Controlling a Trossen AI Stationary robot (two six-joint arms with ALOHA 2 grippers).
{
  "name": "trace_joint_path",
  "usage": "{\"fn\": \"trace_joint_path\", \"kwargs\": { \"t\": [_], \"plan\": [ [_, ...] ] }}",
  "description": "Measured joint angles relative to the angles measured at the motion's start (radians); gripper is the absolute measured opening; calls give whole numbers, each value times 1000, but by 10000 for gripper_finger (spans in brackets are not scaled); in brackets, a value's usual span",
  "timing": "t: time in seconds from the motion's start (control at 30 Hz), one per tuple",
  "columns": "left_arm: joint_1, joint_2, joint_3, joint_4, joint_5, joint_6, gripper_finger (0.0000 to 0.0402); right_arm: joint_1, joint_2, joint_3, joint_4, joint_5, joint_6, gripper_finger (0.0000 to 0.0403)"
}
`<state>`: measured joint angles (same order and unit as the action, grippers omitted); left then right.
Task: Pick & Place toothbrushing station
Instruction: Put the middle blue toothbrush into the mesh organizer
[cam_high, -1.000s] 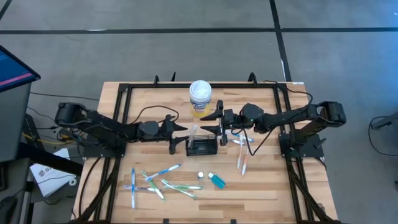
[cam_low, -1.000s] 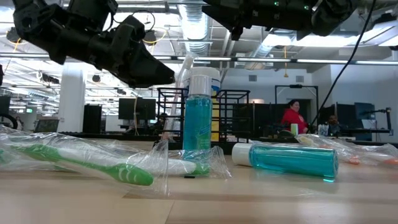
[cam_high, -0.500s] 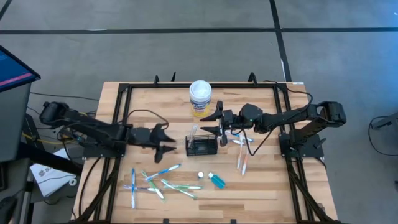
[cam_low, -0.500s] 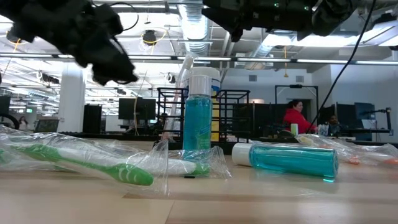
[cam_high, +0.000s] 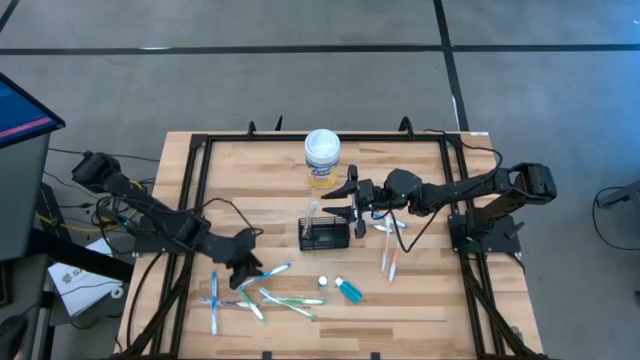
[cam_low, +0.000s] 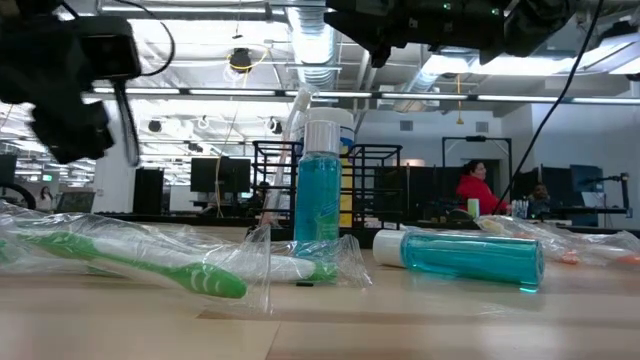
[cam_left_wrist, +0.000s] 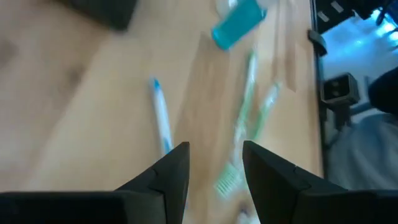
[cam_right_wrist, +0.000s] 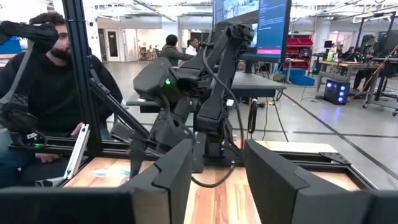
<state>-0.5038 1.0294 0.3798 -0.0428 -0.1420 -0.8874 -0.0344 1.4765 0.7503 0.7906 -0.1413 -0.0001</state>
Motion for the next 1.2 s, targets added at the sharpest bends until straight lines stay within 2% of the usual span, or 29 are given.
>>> {"fn": "trace_joint_path", "kwargs": {
  "t": [0.27,0.97,1.1,1.2],
  "plan": [
    [-64,36,0,-102,27,-181,143,8,0,0,3,0,0,139],
    [-64,199,0,-113,176,-303,142,8,0,0,2,0,0,133],
    [-64,199,0,-114,176,-307,130,8,0,0,2,0,0,134],
    [-64,199,0,-114,178,-307,101,8,0,0,2,0,-1,134]
  ]
}}
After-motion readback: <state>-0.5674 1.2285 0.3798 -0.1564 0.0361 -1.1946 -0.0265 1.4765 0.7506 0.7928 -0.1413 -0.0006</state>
